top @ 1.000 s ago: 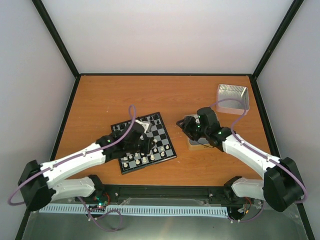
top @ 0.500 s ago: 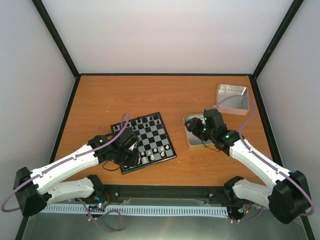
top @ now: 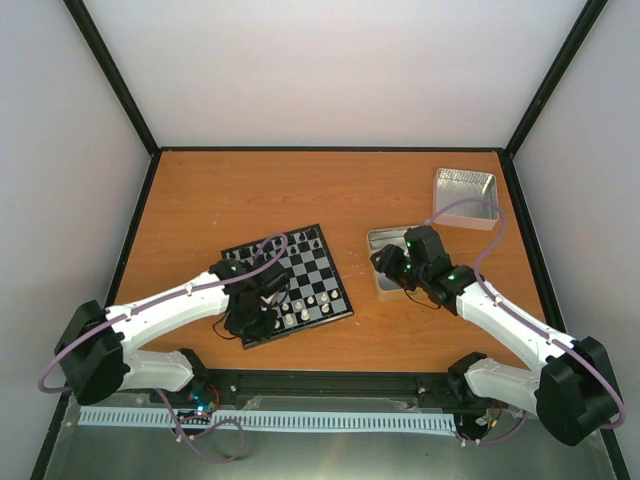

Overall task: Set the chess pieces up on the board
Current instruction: Place the chess piece on the chessboard.

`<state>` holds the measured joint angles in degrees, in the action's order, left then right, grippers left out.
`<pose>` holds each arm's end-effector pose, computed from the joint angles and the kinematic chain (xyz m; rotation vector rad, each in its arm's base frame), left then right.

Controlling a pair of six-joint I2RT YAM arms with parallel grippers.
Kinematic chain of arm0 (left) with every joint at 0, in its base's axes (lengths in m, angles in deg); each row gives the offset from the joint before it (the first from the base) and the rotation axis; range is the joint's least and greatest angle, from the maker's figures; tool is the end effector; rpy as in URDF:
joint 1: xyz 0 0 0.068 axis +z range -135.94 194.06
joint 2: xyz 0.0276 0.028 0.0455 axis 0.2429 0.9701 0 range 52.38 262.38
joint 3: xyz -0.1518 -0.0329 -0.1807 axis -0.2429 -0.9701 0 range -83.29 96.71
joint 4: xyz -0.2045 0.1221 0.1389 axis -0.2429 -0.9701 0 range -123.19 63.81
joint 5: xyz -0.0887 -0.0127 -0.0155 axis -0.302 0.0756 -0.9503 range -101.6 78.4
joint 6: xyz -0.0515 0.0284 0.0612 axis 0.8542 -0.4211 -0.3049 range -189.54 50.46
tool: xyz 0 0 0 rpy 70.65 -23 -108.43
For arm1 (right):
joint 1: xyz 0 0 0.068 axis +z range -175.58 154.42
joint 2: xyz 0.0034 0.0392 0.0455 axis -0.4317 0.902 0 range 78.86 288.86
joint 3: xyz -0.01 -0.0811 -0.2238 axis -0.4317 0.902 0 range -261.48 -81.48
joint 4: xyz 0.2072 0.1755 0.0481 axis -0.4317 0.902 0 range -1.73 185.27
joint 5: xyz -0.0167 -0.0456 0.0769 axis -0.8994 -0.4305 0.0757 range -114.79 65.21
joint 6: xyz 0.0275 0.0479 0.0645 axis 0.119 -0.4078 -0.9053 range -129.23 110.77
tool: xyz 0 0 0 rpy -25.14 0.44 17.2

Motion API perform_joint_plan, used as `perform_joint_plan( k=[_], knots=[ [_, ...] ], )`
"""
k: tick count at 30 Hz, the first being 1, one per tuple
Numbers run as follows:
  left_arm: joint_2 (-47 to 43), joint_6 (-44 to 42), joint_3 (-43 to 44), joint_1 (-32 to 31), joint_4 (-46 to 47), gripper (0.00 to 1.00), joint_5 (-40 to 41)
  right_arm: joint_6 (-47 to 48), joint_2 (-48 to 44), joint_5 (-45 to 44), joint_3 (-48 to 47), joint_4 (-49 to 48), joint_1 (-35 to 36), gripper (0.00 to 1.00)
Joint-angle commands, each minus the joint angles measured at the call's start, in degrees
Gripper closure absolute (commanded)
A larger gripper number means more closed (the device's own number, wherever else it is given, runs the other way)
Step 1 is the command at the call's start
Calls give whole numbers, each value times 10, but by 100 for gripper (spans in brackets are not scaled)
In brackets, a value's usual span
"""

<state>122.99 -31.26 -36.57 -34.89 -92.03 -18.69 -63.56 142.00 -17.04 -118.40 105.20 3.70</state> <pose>0.1292 -0.1623 0.1301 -0.2844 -3.0431 0.1421 0.2435 0.1481 0.1547 0.4681 2.4434 0.8439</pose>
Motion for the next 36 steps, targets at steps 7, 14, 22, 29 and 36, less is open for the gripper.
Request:
perform_joint_plan(
  k=[7, 14, 22, 29, 36],
  knots=[
    [55, -68, 31, 28, 15, 95, 31, 1, -11, -5, 18, -16, -2, 45],
    [85, -87, 32, 36, 43, 95, 18, 0, -15, -12, 21, -13, -2, 45],
    [116, -99, 34, 39, 57, 94, 27, -2, -18, -13, 21, -11, -2, 45],
    [115, -98, 44, 40, 47, 81, 28, -3, -18, -11, 23, -14, -2, 45],
    [99, -91, 66, 40, 31, 74, 23, -3, -18, -9, 26, -15, -2, 45]
  ],
)
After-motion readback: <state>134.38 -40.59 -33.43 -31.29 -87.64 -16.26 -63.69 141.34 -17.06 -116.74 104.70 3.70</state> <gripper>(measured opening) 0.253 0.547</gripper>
